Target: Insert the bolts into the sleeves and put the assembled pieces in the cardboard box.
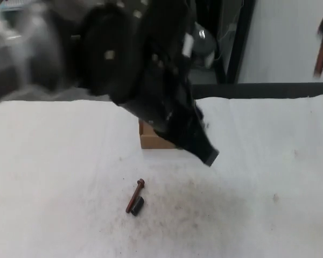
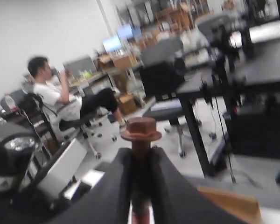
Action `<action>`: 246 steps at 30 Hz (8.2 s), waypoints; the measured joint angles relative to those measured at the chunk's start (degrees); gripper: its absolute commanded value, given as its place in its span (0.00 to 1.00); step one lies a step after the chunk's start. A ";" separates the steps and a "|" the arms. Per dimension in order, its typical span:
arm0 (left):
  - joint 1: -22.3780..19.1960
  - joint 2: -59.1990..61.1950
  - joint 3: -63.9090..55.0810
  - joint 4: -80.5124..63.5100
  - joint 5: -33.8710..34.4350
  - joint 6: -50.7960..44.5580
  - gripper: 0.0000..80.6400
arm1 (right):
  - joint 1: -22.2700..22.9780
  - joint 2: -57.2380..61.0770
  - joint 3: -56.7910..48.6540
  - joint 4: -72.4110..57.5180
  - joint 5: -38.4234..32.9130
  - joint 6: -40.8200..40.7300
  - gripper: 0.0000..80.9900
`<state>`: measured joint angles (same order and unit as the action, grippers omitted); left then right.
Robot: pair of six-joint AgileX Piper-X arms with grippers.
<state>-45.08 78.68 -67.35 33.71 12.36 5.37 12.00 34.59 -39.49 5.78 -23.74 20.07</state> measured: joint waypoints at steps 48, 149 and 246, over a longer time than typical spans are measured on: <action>-0.42 -21.71 33.92 -55.64 13.94 -20.41 0.00 | 25.95 11.18 0.00 -20.61 -0.64 -9.63 0.01; 8.94 -11.27 23.19 -30.37 -0.38 -9.60 0.00 | 28.04 12.92 -0.08 -15.72 11.90 -4.19 0.01; 23.59 -50.87 37.13 -0.13 -0.70 -9.59 0.00 | 24.88 59.45 -34.32 23.90 10.43 1.88 0.08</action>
<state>-21.49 27.81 -30.21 33.58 11.66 -4.22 36.88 94.03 -73.81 29.68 -13.31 21.95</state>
